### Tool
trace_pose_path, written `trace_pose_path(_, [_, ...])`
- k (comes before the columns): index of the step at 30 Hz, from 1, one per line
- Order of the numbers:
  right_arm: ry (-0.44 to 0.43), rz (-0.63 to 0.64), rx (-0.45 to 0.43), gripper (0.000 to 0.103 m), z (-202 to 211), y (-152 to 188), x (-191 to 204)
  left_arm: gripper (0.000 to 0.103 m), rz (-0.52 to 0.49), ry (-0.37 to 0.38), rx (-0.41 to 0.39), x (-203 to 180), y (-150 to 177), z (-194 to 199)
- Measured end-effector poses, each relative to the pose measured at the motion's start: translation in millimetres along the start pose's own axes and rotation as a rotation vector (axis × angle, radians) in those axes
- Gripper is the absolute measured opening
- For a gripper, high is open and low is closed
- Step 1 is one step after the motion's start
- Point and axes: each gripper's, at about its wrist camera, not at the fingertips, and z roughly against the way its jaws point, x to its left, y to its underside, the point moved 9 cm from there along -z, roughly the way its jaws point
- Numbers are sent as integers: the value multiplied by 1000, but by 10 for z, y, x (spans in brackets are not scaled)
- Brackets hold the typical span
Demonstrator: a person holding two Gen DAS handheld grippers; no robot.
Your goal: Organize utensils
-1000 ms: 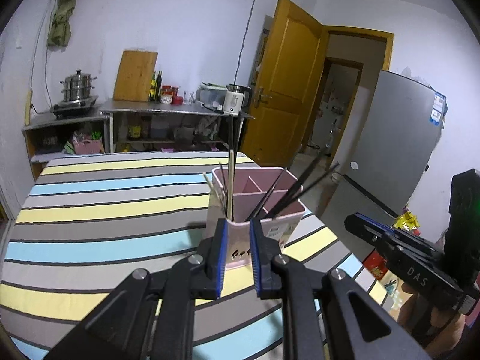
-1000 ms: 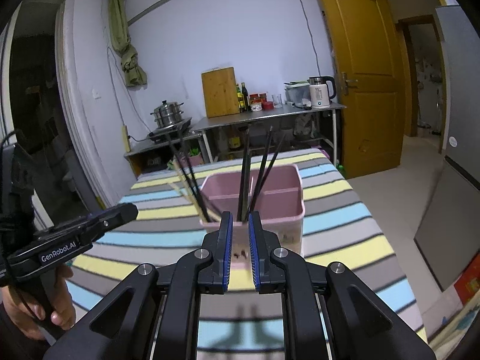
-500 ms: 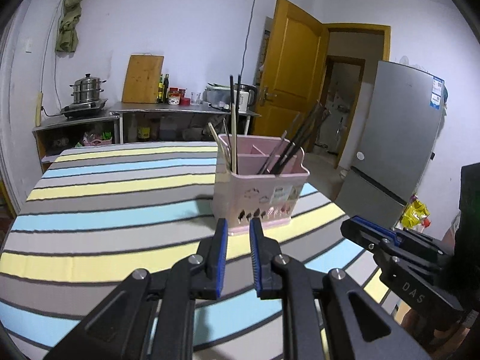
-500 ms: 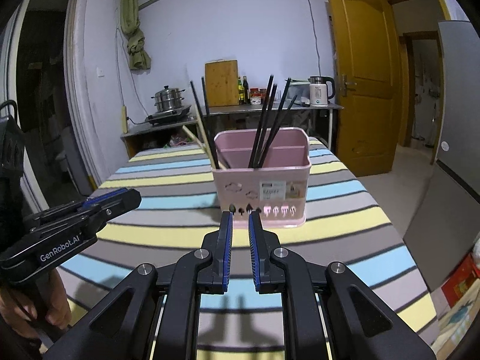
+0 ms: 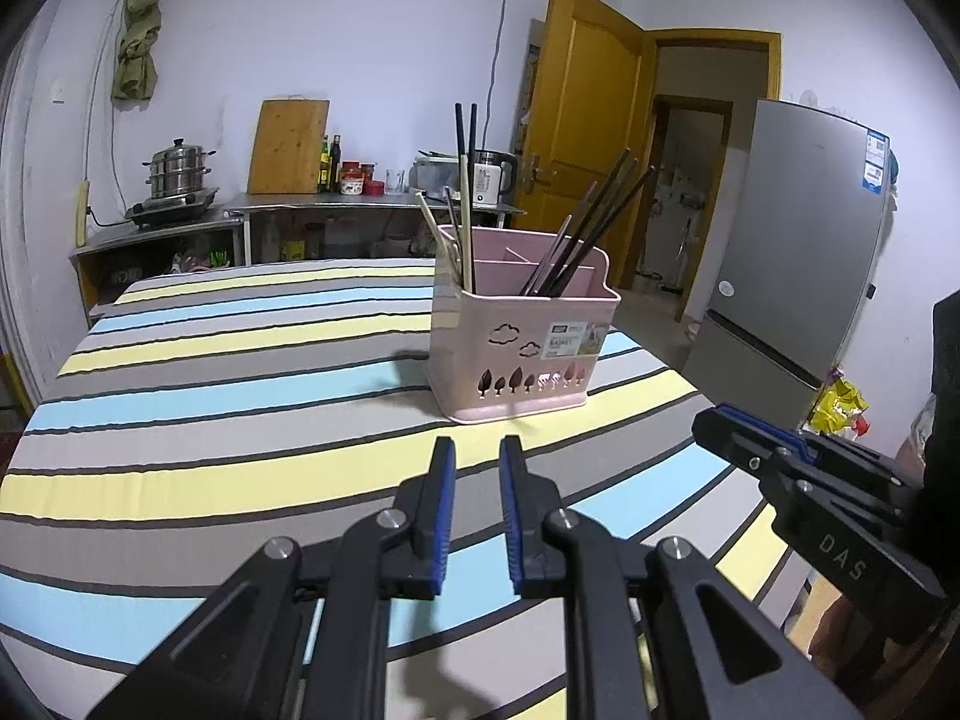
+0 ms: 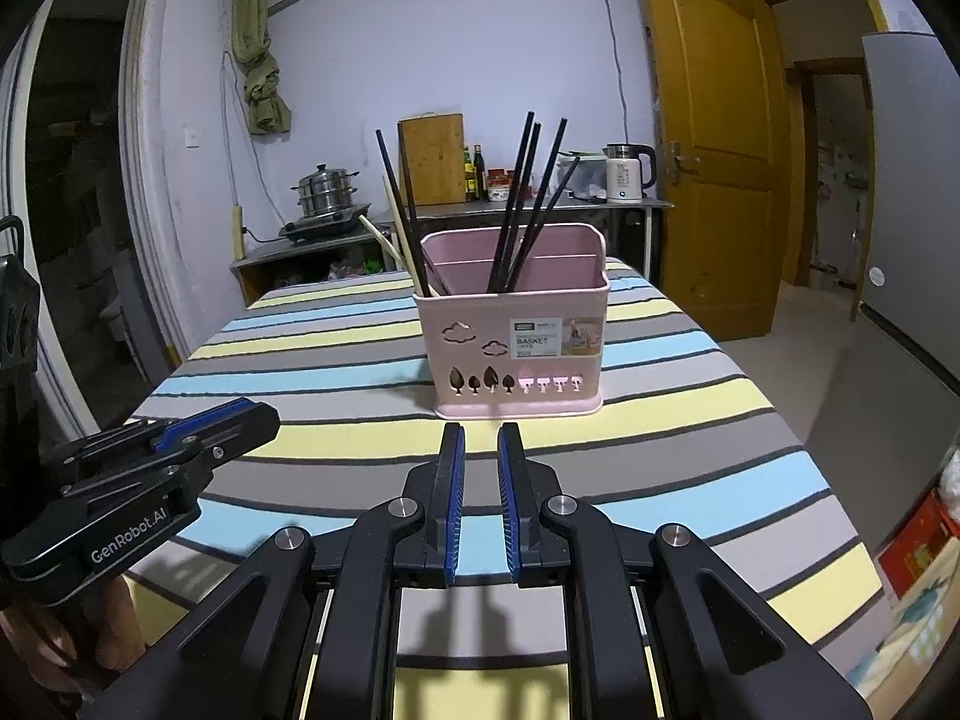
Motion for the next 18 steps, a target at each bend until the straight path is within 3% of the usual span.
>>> trace_pose_path(18, [10,12,-13,11,59,-10,40,16,-5,-11,-13,-13,7,36])
